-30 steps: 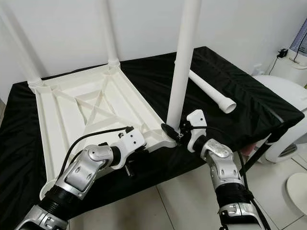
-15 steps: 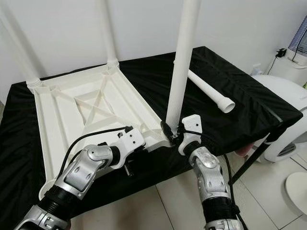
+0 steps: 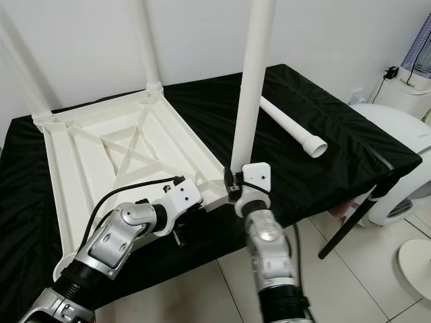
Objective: Building children table
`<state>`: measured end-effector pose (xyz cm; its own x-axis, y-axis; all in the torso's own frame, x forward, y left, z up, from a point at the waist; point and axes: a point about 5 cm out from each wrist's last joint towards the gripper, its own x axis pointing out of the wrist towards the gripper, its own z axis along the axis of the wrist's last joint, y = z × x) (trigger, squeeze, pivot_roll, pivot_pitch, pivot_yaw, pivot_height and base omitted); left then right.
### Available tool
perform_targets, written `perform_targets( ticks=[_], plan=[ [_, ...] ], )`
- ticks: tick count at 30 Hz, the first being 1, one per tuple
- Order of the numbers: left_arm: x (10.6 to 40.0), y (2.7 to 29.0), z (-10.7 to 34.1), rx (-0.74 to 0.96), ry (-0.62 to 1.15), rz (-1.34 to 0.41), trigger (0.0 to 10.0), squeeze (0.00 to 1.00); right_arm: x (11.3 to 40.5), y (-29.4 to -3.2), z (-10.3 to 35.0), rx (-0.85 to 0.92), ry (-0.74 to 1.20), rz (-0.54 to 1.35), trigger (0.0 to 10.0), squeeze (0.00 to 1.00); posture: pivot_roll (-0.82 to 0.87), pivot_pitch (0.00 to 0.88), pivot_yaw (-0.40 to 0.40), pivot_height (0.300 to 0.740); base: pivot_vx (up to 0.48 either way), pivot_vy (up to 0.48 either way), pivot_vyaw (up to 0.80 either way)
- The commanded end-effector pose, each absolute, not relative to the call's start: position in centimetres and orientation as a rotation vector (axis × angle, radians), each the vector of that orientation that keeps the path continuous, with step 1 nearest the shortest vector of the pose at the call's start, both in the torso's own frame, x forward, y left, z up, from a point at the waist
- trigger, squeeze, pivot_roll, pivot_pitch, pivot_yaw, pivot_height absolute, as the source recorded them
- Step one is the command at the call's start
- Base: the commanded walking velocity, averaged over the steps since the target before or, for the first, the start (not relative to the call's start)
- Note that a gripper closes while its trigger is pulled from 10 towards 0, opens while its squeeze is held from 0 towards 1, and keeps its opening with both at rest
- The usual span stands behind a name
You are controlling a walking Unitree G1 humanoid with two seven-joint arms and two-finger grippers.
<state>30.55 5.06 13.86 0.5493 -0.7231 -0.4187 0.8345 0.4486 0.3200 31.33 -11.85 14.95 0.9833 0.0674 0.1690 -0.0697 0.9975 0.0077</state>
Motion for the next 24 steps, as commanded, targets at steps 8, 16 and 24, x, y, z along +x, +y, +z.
perform_targets(
  ticks=[8,16,24],
  plan=[
    [30.58,5.29,13.59,0.561,0.215,-0.889,10.0,0.00,31.00,-11.05,15.19,0.023,-0.161,-0.005,10.0,0.00,-0.13,0.039,0.053,0.740,0.000,0.000,0.00],
    [30.50,5.33,13.57,0.561,0.216,-0.890,10.0,0.00,30.77,-11.20,15.23,0.039,-0.163,0.001,10.0,1.00,-0.13,0.040,0.053,0.740,0.000,0.000,0.00],
    [30.48,5.41,13.62,0.559,0.217,-0.889,10.0,0.00,30.64,-11.41,14.58,0.069,-0.121,0.121,10.0,1.00,-0.13,0.047,0.057,0.740,0.000,0.000,0.00]
  ],
)
